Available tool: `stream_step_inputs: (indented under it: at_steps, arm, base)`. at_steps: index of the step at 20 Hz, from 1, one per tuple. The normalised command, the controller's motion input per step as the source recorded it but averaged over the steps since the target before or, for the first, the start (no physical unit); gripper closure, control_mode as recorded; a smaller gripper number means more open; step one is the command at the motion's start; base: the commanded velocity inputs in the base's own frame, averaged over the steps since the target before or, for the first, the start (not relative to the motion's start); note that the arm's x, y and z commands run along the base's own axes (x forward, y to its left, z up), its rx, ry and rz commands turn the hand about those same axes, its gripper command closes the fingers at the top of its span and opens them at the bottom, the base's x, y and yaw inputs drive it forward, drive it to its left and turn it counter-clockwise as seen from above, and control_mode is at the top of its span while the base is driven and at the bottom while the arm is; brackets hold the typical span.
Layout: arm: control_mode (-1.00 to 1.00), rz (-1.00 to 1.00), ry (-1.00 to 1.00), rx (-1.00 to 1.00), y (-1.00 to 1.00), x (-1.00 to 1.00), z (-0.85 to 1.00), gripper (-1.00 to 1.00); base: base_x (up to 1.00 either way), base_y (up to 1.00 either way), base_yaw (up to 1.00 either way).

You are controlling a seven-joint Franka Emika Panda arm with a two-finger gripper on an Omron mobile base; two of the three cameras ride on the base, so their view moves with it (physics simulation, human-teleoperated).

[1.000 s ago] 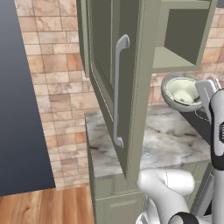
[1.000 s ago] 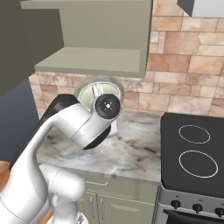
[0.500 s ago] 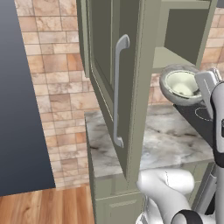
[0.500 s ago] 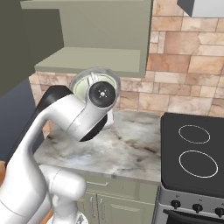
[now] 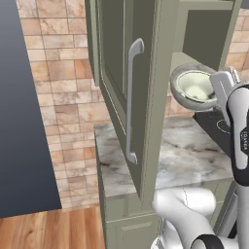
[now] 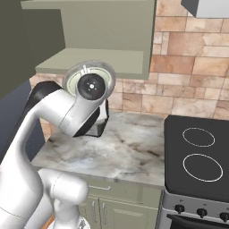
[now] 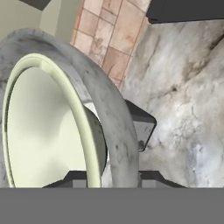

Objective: Pick up the bowls on the counter and stack them on top of one another in the open cabinet. Place the smaller bowl on top of the larger bowl.

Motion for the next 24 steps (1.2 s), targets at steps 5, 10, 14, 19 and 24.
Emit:
stream_step_inputs:
  at_steps: [5,10,14,19,24]
  arm:
    - [-1.00,0.00,-0.03,0.00,0.19,0.17,0.23,1.00]
    - [-1.00,0.00,-0.06,0.00,0.06,0.20,0.30,1.00]
    - [-1.00,0.00,-0.06,0.00,0.03,0.22,0.30,1.00]
    - [-1.00,0.00,-0.05,0.00,0.04,0.29,0.25,1.00]
    - [-1.00,0.00,-0.03,0.00,0.02,0.29,0.28,1.00]
  base:
    - [0.00,0.00,0.00]
    - [0.00,0.00,0.00]
    - [0.00,0.00,0.00]
    - [0.00,0.00,0.00]
    - [0.00,0.00,0.00]
